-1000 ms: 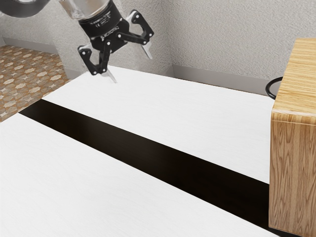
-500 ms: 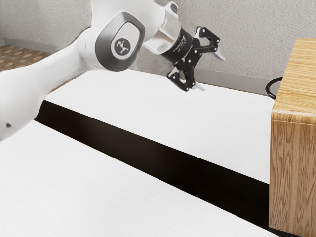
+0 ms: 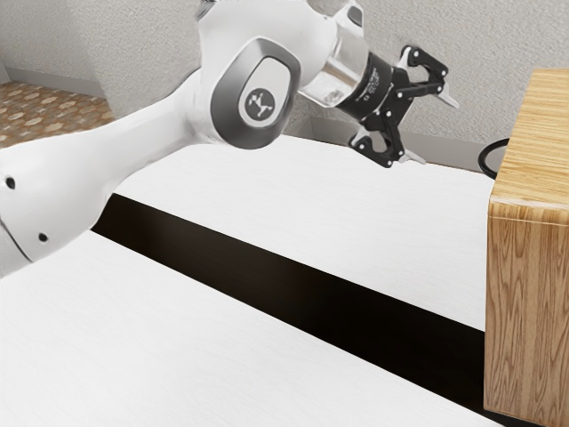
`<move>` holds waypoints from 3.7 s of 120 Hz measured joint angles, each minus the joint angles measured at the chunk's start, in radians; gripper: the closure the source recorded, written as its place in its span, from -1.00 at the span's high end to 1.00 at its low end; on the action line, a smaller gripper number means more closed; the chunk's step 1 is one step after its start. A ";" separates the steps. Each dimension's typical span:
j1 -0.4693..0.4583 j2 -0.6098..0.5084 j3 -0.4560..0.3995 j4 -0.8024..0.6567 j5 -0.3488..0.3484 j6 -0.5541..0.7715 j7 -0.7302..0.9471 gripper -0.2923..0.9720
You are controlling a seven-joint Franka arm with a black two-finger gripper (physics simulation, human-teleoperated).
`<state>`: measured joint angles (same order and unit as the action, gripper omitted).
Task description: Pull the drawer handle with one arm to open the drawer
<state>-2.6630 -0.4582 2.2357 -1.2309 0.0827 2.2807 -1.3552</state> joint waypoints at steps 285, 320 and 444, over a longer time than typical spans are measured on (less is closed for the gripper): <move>0.082 0.036 -0.068 -0.131 -0.044 0.015 0.257 -0.37; 0.207 0.049 -0.163 -0.171 -0.046 0.011 0.262 -0.40; 0.626 0.060 -0.504 -0.333 -0.043 0.007 0.267 -0.46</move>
<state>-2.0368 -0.3981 1.7316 -1.5639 0.0394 2.2876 -1.0884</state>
